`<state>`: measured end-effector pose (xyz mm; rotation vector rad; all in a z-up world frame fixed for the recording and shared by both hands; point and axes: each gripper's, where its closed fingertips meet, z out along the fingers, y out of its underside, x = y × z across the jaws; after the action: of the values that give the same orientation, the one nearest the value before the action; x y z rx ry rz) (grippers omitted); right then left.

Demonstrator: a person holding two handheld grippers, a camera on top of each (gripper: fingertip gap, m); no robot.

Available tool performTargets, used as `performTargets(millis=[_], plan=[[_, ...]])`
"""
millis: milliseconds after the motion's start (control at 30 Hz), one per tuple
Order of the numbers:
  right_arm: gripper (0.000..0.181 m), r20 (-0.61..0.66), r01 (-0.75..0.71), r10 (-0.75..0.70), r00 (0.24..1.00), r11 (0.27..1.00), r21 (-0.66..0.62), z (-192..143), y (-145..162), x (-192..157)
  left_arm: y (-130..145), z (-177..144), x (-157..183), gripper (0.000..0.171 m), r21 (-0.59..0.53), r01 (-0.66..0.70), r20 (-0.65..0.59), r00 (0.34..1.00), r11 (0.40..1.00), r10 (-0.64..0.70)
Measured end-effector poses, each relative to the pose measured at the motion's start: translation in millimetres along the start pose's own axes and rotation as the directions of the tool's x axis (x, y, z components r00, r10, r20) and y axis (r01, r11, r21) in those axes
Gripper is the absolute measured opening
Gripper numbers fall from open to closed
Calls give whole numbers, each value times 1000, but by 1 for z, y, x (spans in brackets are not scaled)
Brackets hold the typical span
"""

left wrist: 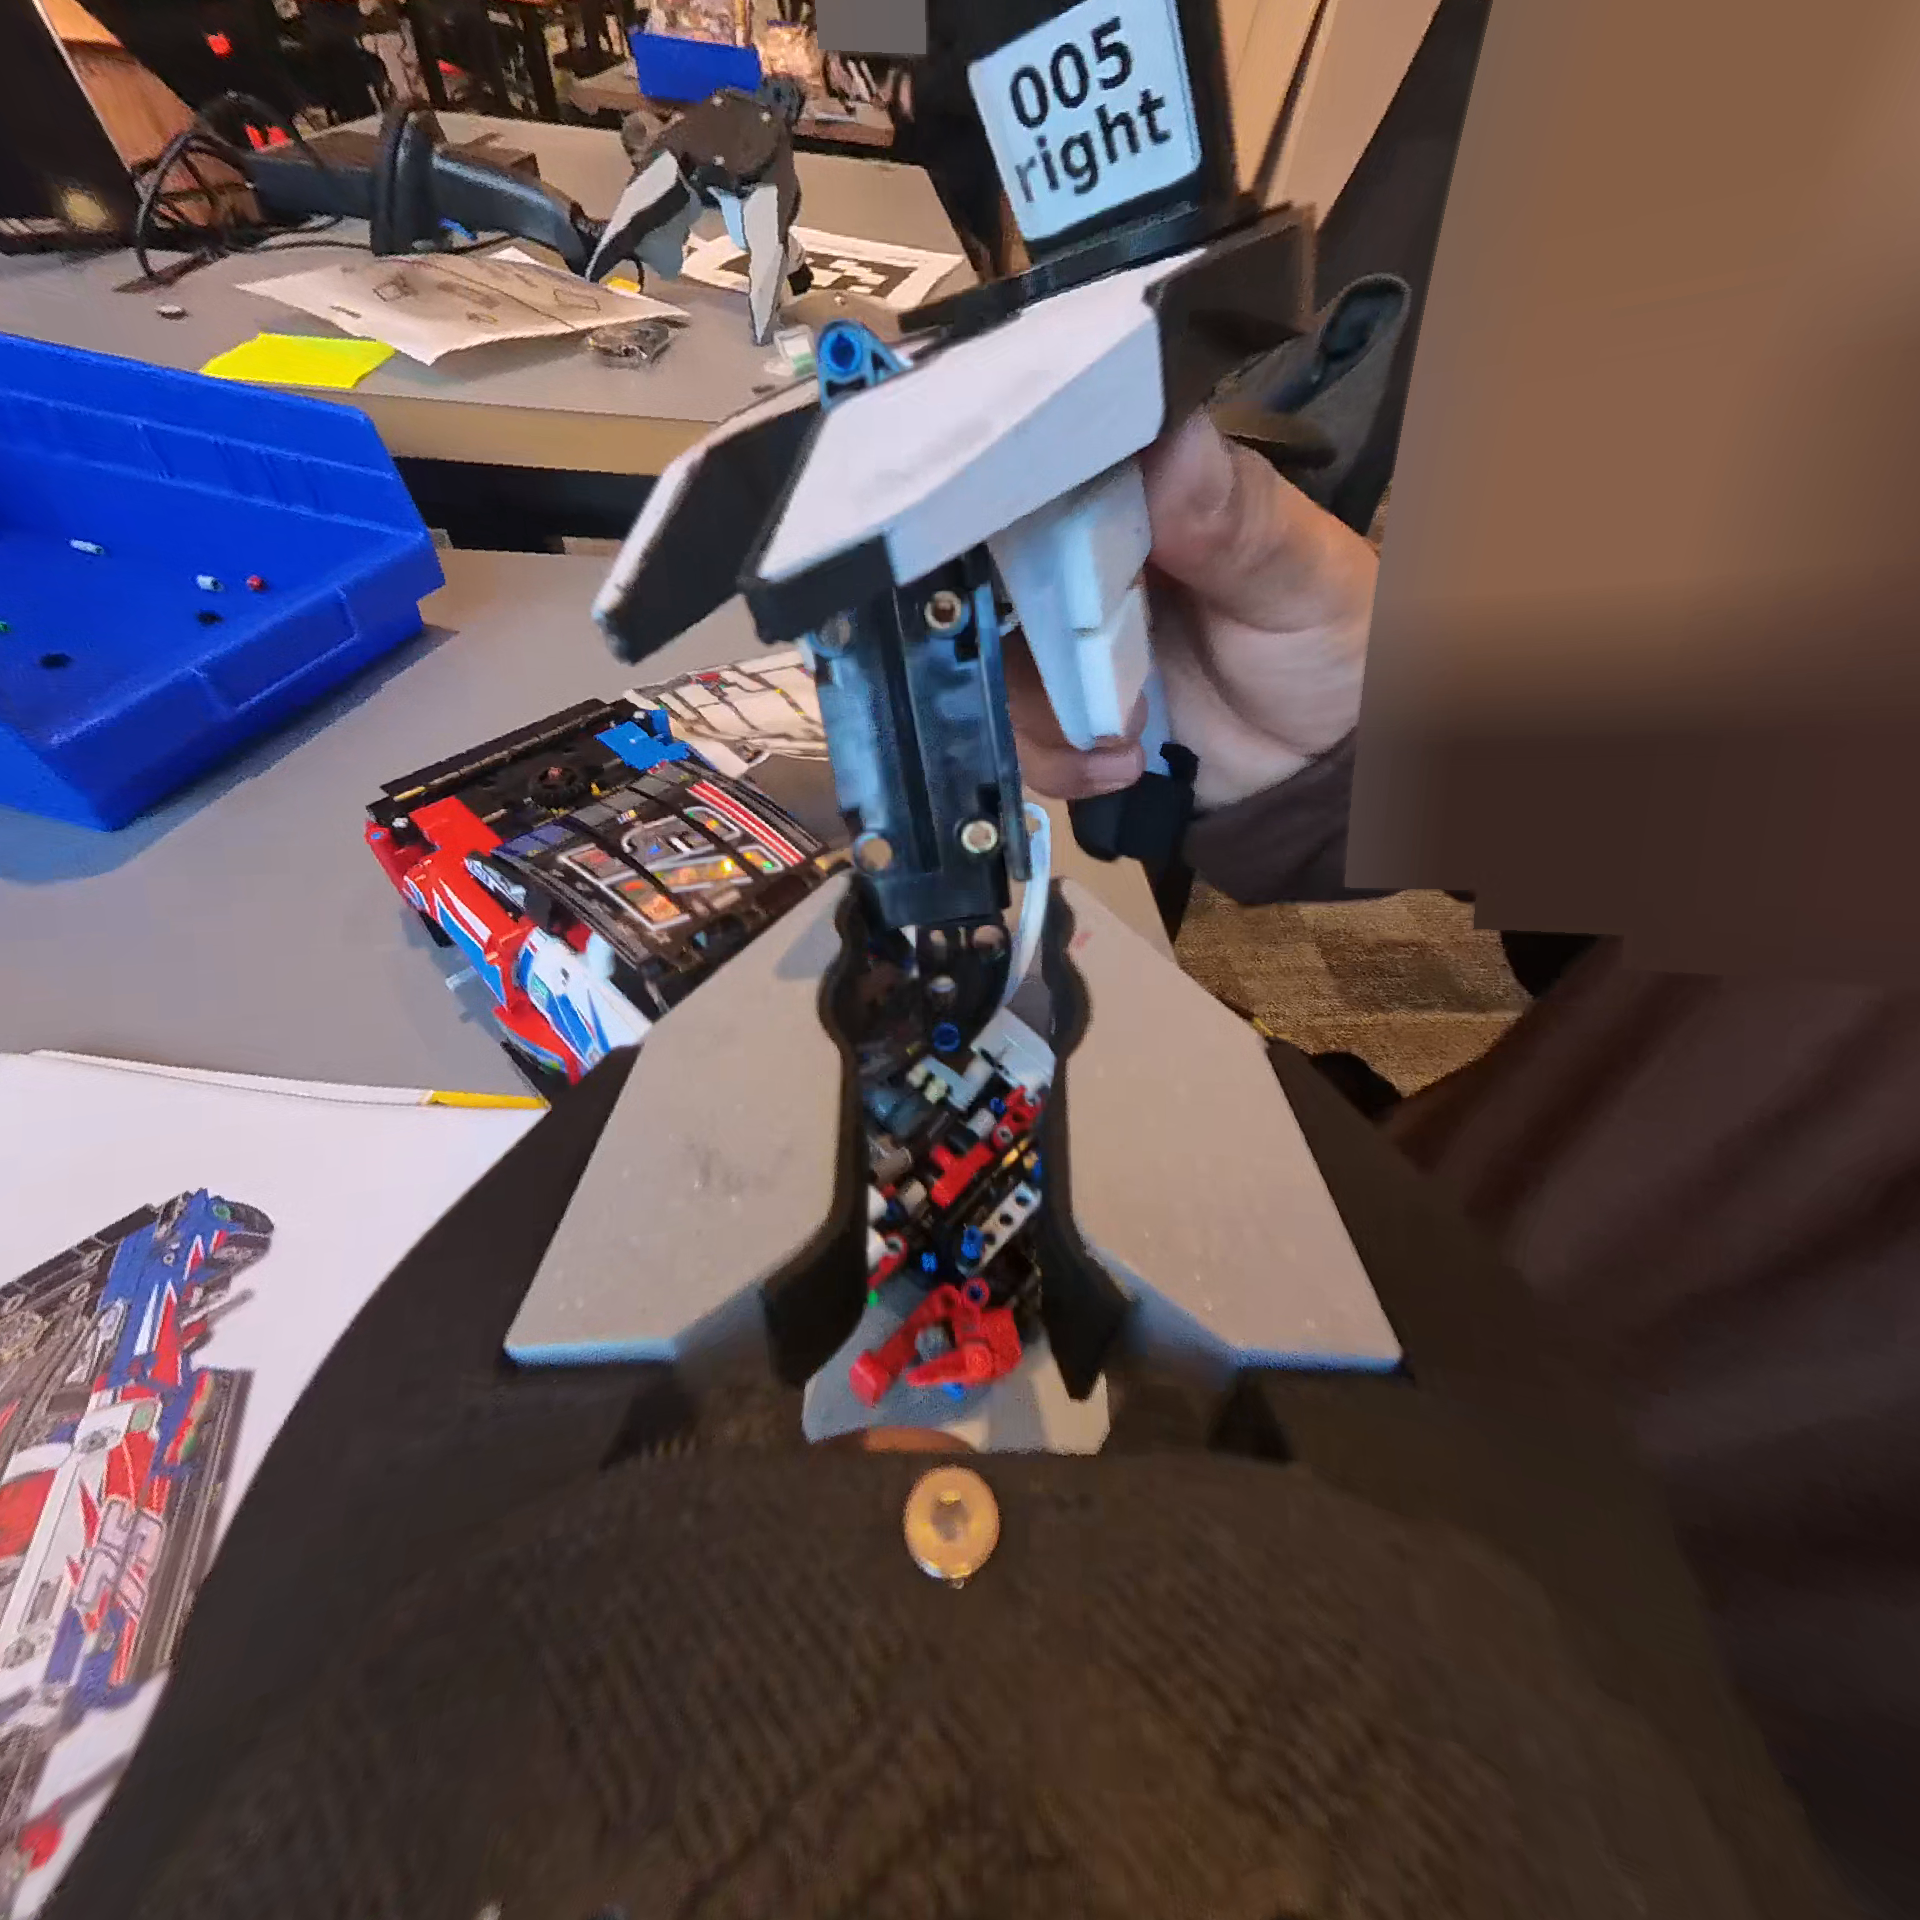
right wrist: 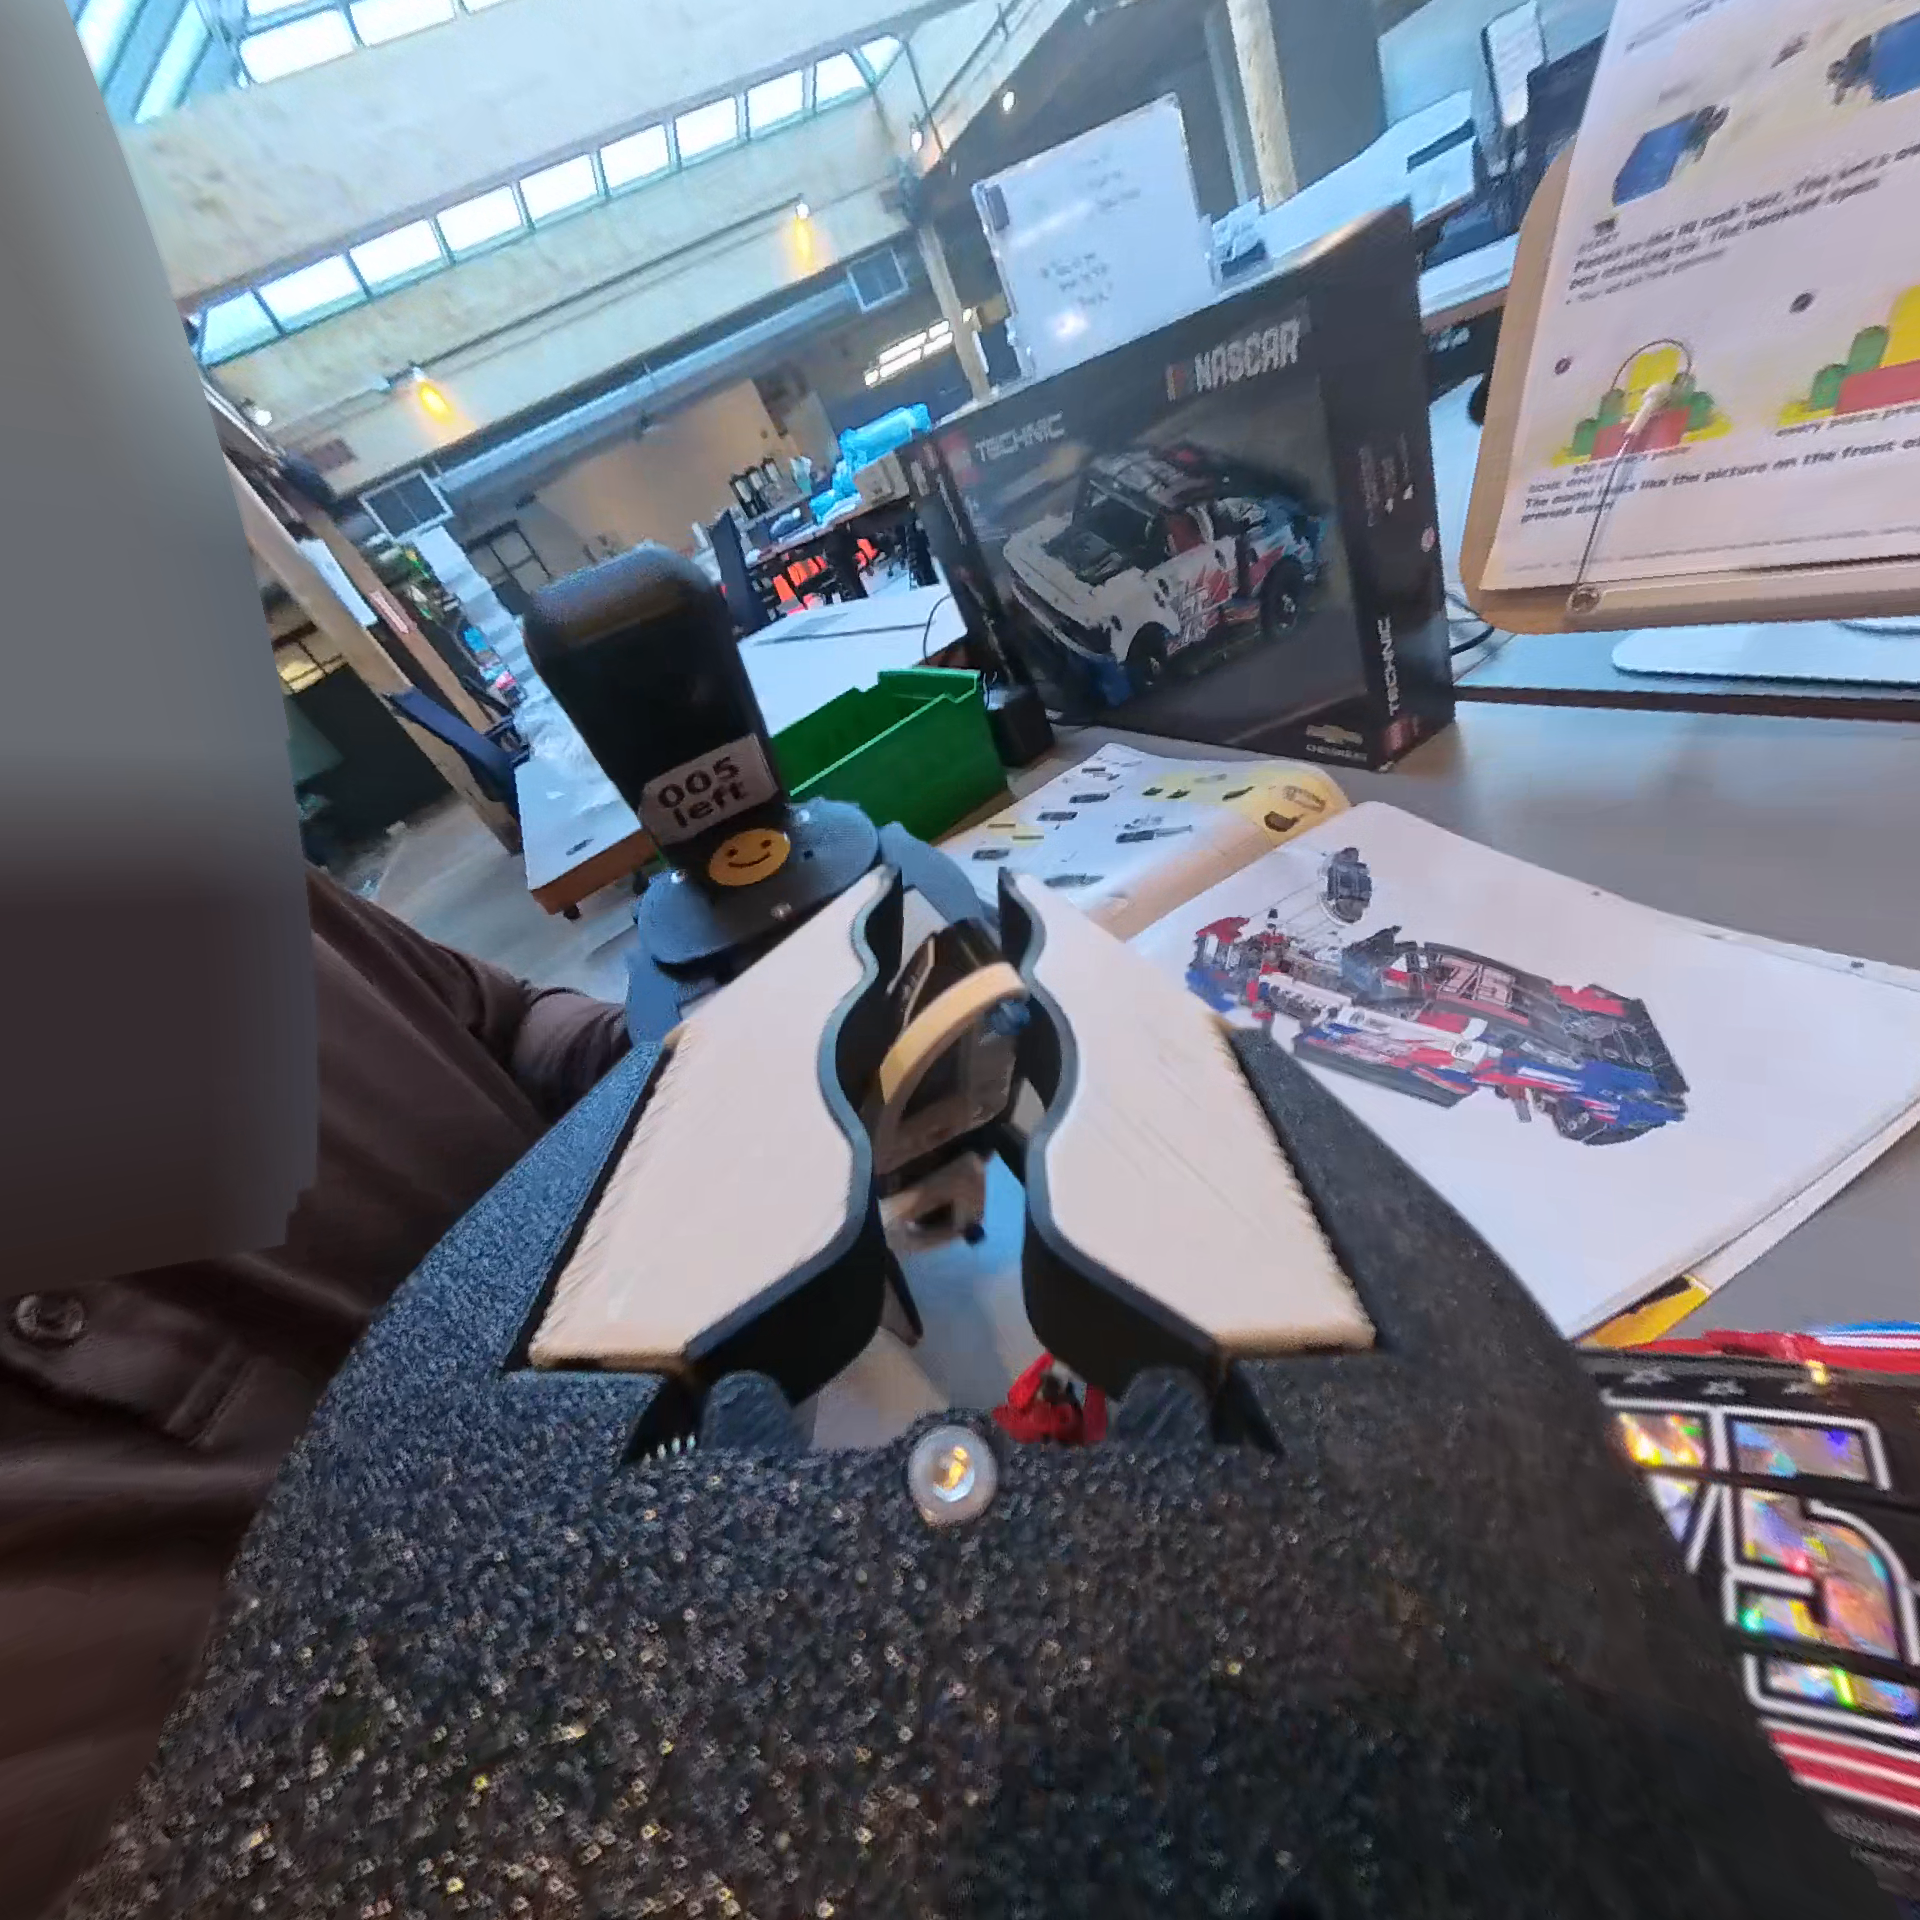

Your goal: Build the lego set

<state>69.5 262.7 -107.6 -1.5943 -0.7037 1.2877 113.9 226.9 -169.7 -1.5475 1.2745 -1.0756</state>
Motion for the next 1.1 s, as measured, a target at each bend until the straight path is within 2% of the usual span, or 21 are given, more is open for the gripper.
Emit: performTargets(millis=[67, 233, 333, 433, 700, 933, 1100], plan=[[18, 18, 5, -4, 1000, 998, -62, 1, 17, -4, 12, -9, 7, 30, -22, 0, -29, 1000, 1000, -1], [36, 75, 102, -84, 994, 955, -278, -4, 68, -12, 50, -29, 14, 30, -138, -45, -77, 996, 989, 35], [41, 102, 203, -178, 979, 908, -367, -6, 85, -13, 64, -37, 9, 29, -183, -95, -83, 993, 979, 80], [42, 115, 289, -265, 957, 852, -437, -5, 97, -9, 70, -39, 8, 29, -177, -115, -110, 989, 977, 97], [26, 132, 309, -281, 950, 814, -491, 0, 106, 10, 89, -35, 2, 30, -164, -138, -121, 986, 977, 118], [27, 151, 268, -222, 963, 841, -470, 0, 101, 19, 90, -36, -8, 29, -148, -78, -121, 991, 986, 60], [28, 157, 280, -234, 959, 847, -451, -4, 99, 16, 81, -37, -8, 29, -156, -112, -132, 987, 981, 91]])
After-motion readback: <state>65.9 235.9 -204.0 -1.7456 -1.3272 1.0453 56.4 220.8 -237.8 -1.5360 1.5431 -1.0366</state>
